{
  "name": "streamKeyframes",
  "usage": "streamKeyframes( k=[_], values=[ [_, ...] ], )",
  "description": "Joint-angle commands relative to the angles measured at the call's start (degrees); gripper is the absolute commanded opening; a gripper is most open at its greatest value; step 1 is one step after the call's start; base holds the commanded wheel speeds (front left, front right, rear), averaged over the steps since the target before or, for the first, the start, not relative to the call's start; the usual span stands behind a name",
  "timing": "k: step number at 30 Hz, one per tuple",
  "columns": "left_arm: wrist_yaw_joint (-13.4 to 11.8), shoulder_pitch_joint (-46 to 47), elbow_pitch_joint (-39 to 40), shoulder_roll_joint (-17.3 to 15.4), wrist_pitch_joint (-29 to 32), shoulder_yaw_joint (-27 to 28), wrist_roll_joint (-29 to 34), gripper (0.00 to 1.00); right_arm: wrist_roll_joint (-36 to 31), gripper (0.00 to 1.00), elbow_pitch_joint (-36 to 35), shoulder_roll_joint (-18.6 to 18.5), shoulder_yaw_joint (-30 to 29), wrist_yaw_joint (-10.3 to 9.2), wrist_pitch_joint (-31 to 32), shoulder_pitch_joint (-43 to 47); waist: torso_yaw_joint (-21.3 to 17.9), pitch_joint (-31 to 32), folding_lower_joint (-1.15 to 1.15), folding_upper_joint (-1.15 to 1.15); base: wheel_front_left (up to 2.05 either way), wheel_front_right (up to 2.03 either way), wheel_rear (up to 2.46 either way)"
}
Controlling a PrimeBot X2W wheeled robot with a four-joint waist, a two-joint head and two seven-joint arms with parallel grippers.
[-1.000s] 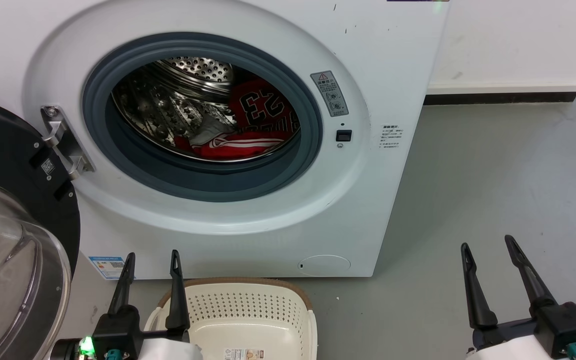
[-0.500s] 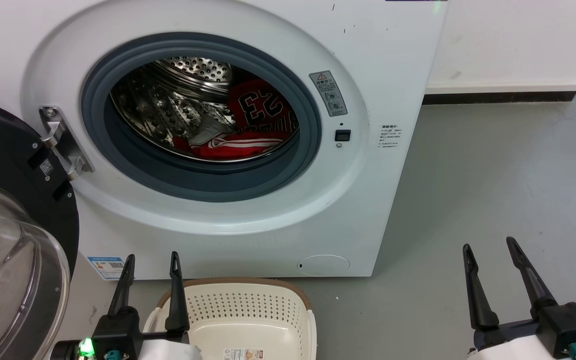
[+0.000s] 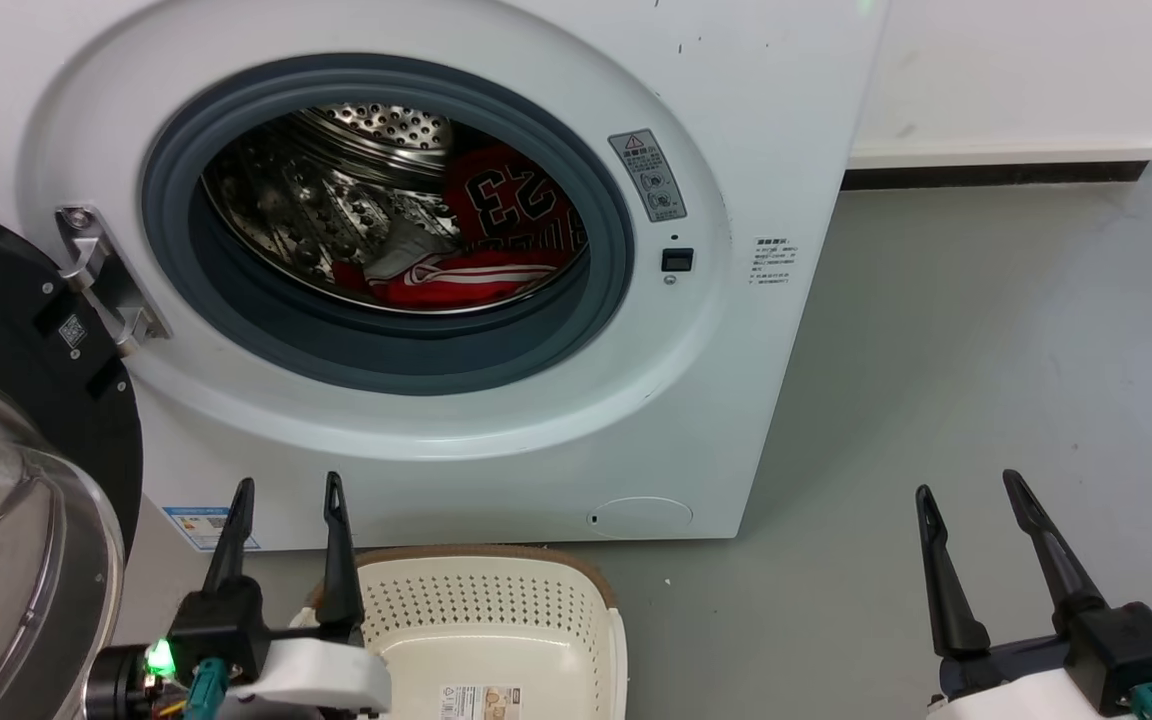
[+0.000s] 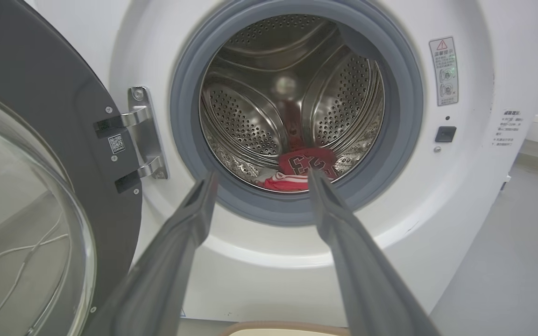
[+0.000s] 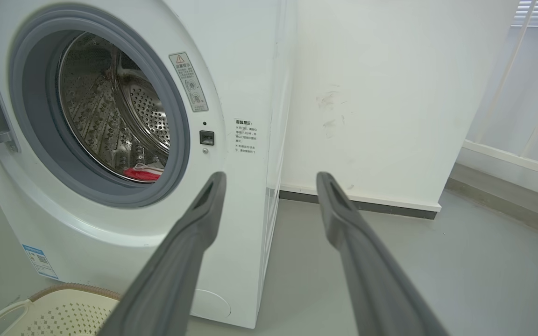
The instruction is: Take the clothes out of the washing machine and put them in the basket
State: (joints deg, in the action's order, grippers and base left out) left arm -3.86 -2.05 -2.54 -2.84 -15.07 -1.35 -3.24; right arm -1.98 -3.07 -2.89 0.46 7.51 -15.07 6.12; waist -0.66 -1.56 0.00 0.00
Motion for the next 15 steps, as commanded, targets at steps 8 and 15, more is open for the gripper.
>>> streamKeyframes(
  k=[8,15],
  values=[
    [5.96,15.57,-7.87,-3.68,-0.15,2.71,0.28,1.00,0.18,1.00,-2.13,0.04,0.77,-0.04,-0.16,-4.33,-2.56,-7.61,0.00,0.00,0.00,0.00,0.00],
    [9.30,32.42,-18.70,-9.03,-0.15,2.44,1.15,1.00,1.11,1.00,-4.29,0.05,1.25,-0.04,-0.15,-9.03,-5.21,-15.51,0.00,0.00,0.00,0.00,0.00]
  ],
)
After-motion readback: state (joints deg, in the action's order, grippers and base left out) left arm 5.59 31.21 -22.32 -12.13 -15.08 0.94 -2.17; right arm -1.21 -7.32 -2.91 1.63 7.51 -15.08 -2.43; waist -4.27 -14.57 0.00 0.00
